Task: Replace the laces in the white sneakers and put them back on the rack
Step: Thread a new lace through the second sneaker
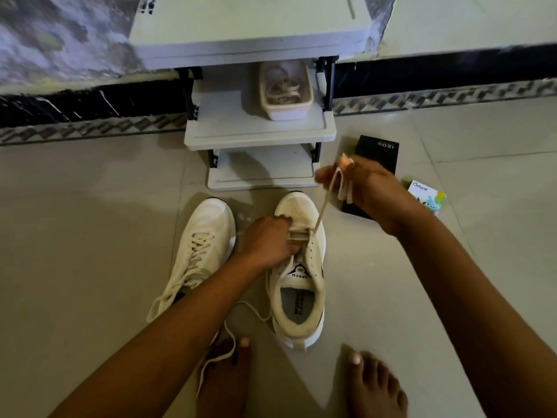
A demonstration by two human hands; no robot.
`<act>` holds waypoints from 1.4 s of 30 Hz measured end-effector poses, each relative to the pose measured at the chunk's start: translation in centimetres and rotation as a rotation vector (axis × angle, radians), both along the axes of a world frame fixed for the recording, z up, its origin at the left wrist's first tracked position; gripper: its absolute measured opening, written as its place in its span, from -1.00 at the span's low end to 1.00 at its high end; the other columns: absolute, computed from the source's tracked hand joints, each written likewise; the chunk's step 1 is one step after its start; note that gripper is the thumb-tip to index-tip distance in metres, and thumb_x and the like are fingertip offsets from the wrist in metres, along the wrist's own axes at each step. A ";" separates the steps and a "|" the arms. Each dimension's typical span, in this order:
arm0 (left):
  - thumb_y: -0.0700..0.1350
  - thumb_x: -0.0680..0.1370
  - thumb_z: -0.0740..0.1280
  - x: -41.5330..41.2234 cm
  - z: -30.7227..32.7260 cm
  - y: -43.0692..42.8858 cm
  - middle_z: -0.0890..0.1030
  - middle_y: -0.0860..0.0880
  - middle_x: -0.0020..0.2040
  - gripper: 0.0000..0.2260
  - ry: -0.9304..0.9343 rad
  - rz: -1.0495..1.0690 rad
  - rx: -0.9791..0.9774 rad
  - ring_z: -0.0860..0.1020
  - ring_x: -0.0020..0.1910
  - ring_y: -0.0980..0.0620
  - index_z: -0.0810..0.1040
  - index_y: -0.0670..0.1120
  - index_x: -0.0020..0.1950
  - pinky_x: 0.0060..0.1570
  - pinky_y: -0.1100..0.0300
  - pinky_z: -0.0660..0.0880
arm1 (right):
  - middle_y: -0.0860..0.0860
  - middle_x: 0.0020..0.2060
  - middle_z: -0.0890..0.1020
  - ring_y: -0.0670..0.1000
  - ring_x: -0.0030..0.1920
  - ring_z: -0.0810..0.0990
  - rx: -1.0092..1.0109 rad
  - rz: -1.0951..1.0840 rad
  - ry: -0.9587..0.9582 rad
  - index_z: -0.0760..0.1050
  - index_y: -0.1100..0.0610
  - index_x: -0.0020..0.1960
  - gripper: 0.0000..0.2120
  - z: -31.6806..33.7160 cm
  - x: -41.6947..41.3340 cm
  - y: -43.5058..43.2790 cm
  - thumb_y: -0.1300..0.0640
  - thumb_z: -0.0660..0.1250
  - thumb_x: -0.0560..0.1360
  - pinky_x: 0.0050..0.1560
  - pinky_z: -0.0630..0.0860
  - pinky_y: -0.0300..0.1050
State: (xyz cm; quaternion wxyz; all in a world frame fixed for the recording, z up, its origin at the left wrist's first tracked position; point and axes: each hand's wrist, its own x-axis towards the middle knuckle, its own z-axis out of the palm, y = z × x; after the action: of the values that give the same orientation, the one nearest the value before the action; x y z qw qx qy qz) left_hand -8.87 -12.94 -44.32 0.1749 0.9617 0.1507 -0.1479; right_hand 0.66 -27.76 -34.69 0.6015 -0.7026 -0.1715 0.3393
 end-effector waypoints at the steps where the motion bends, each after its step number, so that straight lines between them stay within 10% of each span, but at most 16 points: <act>1: 0.11 0.48 0.34 0.0 0.1 -0.1 0.56 -0.09 0.22 -0.50 -0.002 -0.002 0.005 0.52 0.18 -0.10 0.40 -0.02 0.38 0.11 0.08 0.46 | -0.02 -0.17 0.58 -0.03 -0.15 0.57 0.013 0.004 0.094 0.44 0.12 0.00 -0.74 -0.7 -0.3 0.0 0.05 0.01 0.64 -0.06 0.52 -0.15; 9: 0.13 0.49 0.32 -0.1 0.4 -0.2 0.56 -0.11 0.23 -0.48 -0.014 0.003 -0.001 0.51 0.19 -0.12 0.39 -0.04 0.40 0.16 0.07 0.45 | 0.13 0.03 0.57 0.09 0.00 0.54 -0.872 0.404 -0.620 0.43 0.19 0.22 -0.68 -9.3 -2.7 0.1 -0.01 0.17 0.60 -0.13 0.39 -0.16; 16: 0.10 0.52 0.30 -0.2 0.2 0.1 0.53 -0.11 0.27 -0.49 -0.016 0.034 -0.022 0.50 0.22 -0.12 0.36 -0.02 0.43 0.17 0.05 0.47 | -0.02 -0.23 0.52 -0.09 -0.20 0.47 -0.280 0.036 -0.208 0.48 0.11 -0.10 -0.85 -3.7 -0.9 -0.2 0.10 0.19 0.59 -0.17 0.38 -0.24; 24: 0.10 0.56 0.27 -0.5 0.1 0.8 0.41 -0.08 0.41 -0.49 0.013 0.097 -0.308 0.42 0.33 -0.08 0.31 -0.04 0.46 0.28 0.09 0.37 | -0.04 -0.18 0.62 -0.13 -0.15 0.53 -0.275 0.014 0.007 0.56 0.17 -0.07 -0.76 -5.1 -1.1 -1.1 0.11 0.15 0.60 -0.18 0.33 -0.29; 28: -0.01 0.56 0.30 -2.2 0.3 1.7 0.47 -0.06 0.33 -0.58 -0.027 0.308 -0.636 0.46 0.25 -0.01 0.36 -0.05 0.41 0.24 0.08 0.43 | -0.04 -0.29 0.59 -0.04 -0.22 0.57 -0.601 0.149 -0.224 0.47 0.18 -0.07 -0.81 -6.8 -1.0 -0.7 0.06 0.21 0.58 -0.25 0.41 -0.26; 32: -0.13 0.53 0.36 -3.0 1.3 2.4 0.63 -0.04 0.02 -0.81 0.038 0.269 -0.510 0.55 -0.02 0.03 0.59 -0.11 0.13 -0.03 0.24 0.40 | 0.05 0.08 0.58 0.06 0.09 0.54 -0.843 0.283 -0.446 0.41 0.08 0.23 -0.66 -7.6 -1.0 -0.3 -0.03 0.31 0.52 0.04 0.50 -0.09; 37: -0.16 0.58 0.24 -2.0 7.6 3.2 0.63 0.03 -0.12 -0.85 -0.056 0.237 -0.886 0.52 -0.12 0.13 0.62 -0.05 -0.02 -0.11 0.36 0.40 | 0.01 0.34 0.42 0.04 0.32 0.36 -0.595 0.441 -0.486 0.33 0.02 0.39 -0.51 -4.9 -1.8 1.2 0.05 0.35 0.50 0.20 0.31 -0.17; 42: -0.18 0.59 0.22 -1.7 8.3 4.2 0.57 0.09 -0.29 -0.81 -0.185 0.185 -0.974 0.48 -0.25 0.20 0.63 -0.06 -0.06 -0.15 0.39 0.43 | 0.06 -0.01 0.62 0.02 0.01 0.56 -0.383 0.504 -0.329 0.58 0.09 0.05 -0.83 -1.0 -2.3 2.8 0.06 0.27 0.55 0.10 0.45 -0.11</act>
State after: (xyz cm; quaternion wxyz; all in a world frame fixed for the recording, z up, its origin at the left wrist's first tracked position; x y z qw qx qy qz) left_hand -10.61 -8.79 -35.99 0.6282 0.7603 0.1326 -0.0988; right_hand -1.68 -24.94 -35.64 0.3208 -0.7836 -0.3672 0.3850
